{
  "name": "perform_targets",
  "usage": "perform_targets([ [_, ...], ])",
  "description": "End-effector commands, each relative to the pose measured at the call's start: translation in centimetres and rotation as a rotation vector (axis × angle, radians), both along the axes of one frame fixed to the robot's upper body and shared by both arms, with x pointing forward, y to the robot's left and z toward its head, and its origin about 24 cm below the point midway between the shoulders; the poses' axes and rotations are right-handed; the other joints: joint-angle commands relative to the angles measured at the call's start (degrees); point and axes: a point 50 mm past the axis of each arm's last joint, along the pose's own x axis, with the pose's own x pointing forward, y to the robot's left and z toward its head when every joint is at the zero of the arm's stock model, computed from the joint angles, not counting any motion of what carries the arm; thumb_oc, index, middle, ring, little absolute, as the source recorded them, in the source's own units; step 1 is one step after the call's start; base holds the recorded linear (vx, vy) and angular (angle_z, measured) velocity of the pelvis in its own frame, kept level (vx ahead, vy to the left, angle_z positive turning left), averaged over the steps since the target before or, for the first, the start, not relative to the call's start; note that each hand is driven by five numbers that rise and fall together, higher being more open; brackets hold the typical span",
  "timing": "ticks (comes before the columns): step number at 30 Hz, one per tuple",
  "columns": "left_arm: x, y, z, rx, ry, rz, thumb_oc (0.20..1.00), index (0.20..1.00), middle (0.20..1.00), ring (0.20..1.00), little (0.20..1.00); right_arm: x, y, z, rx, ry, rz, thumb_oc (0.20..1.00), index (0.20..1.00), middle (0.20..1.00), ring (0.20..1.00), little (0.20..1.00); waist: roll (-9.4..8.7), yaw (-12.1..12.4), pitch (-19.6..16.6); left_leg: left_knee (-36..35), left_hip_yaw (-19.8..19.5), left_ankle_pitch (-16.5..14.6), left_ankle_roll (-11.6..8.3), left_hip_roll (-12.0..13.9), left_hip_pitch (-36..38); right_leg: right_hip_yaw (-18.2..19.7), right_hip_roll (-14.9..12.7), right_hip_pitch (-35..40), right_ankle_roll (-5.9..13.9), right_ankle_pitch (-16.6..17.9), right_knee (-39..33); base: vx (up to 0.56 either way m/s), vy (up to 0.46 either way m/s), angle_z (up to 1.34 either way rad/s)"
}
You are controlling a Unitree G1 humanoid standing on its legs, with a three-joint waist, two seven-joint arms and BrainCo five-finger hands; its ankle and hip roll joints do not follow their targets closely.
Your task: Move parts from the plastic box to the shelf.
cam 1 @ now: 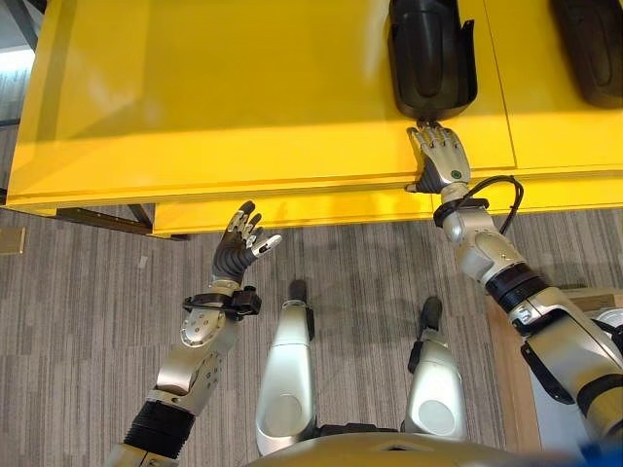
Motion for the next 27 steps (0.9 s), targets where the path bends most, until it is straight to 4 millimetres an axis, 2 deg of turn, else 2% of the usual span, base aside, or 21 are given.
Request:
perform_targets([
  [1, -0.2, -0.2, 1.7, 0.005, -0.099, -0.014, 1.000, 1.000, 1.000, 1.000, 1.000, 0.4, -1.1, 2.3, 0.072, -0.068, -0.026, 1.000, 1.000, 1.000, 1.000, 1.000, 0.17, 0.9, 0.4, -8.4, 1.7, 3.7, 2.52, -1.8, 4.4, -0.3, 1.3, 0.4, -1.45, -9.8, 12.9, 0.00, 0.000, 0.00],
  [4, -0.3, -0.3, 1.5, -0.003, -0.095, 0.006, 1.000, 1.000, 1.000, 1.000, 1.000, -1.2, 0.5, 0.3, 0.155, -0.024, 0.070, 1.000, 1.000, 1.000, 1.000, 1.000, -0.24, 0.4, 0.3, -8.8, 1.7, 4.0, 2.51, -1.6, 4.7, -0.5, 1.3, 0.6, -1.31, -9.7, 12.5, 0.00, 0.000, 0.00],
  [5, -0.2, -0.4, 1.5, -0.004, -0.091, 0.017, 1.000, 1.000, 1.000, 1.000, 1.000, -2.3, 1.2, -0.4, 0.231, -0.013, 0.127, 1.000, 1.000, 1.000, 1.000, 1.000, -0.90, 0.0, -0.1, -9.2, 1.6, 4.1, 2.47, -1.5, 5.0, -0.6, 1.3, 1.0, -1.15, -9.5, 12.0, 0.01, 0.007, 0.04],
  [9, -0.3, -0.4, 1.3, -0.004, -0.084, 0.021, 1.000, 1.000, 1.000, 1.000, 1.000, -3.4, 1.7, -1.0, 0.306, 0.005, 0.175, 1.000, 1.000, 1.000, 1.000, 1.000, -1.57, -0.3, -0.5, -9.8, 1.5, 4.4, 2.46, -1.4, 5.4, -1.0, 1.3, 1.5, -0.96, -9.1, 11.1, 0.00, 0.008, 0.08],
  [15, -0.6, -0.4, 0.9, 0.002, -0.067, 0.030, 1.000, 1.000, 1.000, 1.000, 1.000, -6.3, 2.6, 0.0, 0.455, -0.036, 0.323, 1.000, 1.000, 1.000, 1.000, 1.000, -3.56, -0.8, -2.0, -11.6, 1.2, 4.9, 2.45, -1.3, 6.9, -2.3, 1.1, 4.0, -0.22, -7.5, 8.1, 0.02, 0.013, 0.03],
  [21, -1.0, 0.1, 0.4, 0.015, -0.041, 0.046, 1.000, 1.000, 1.000, 1.000, 1.000, -8.8, 1.8, 0.9, 0.644, -0.053, 0.410, 1.000, 1.000, 1.000, 1.000, 1.000, -4.98, -1.3, -4.1, -12.8, 1.1, 4.7, 2.50, -1.8, 8.8, -3.4, 0.7, 7.1, 0.68, -5.4, 4.5, 0.06, 0.044, 0.05],
  [25, -1.8, 1.4, -0.5, 0.035, -0.001, 0.081, 1.000, 1.000, 1.000, 1.000, 1.000, -10.7, 0.8, 0.2, 0.922, 0.023, 0.479, 1.000, 1.000, 1.000, 1.000, 1.000, -6.50, -1.8, -7.3, -13.7, 1.4, 3.1, 3.70, -3.0, 11.7, -2.4, -0.1, 10.3, 2.27, -0.1, 0.5, 0.11, 0.143, 0.04],
  [26, -2.5, 2.2, -1.3, 0.056, 0.046, 0.091, 1.000, 1.000, 1.000, 1.000, 1.000, -11.8, -0.5, -1.5, 1.108, 0.118, 0.459, 1.000, 1.000, 1.000, 1.000, 1.000, -7.08, -2.3, -9.3, -13.2, 2.2, 1.2, 5.25, -4.4, 13.2, -1.7, -1.3, 12.0, 3.18, 3.8, -0.6, 0.12, 0.260, -0.17],
  [27, -2.5, 2.4, -1.7, 0.059, 0.059, 0.099, 1.000, 1.000, 1.000, 1.000, 1.000, -12.0, -0.8, -2.0, 1.144, 0.146, 0.449, 1.000, 1.000, 1.000, 1.000, 1.000, -7.23, -2.5, -9.9, -13.1, 2.4, 0.9, 5.54, -4.8, 13.7, -1.5, -1.7, 12.4, 3.55, 5.2, -0.6, 0.14, 0.340, -0.32],
])
